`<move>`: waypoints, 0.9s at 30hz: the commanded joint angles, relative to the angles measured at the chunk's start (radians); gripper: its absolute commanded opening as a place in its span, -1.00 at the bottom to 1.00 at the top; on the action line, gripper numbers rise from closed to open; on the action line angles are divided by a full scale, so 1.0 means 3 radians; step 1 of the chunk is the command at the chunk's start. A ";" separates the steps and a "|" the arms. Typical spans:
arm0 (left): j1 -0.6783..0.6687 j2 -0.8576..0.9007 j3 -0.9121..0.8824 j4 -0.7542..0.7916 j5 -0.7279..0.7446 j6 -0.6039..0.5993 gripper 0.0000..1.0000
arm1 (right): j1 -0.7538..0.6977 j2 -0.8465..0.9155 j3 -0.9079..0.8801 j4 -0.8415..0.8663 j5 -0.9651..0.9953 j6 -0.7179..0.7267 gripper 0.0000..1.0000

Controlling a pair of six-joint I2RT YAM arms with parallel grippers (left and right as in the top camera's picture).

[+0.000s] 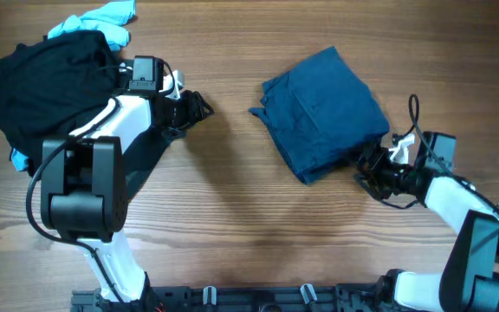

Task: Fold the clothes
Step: 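Grasp the folded navy shorts' right edge with the right gripper, then drag the folded shorts to the table's upper right corner with the right gripper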

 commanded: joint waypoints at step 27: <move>-0.0024 0.0047 -0.0053 -0.0341 -0.0397 0.0179 0.16 | 0.1190 0.0762 -0.0318 0.2413 0.2049 0.1288 -0.91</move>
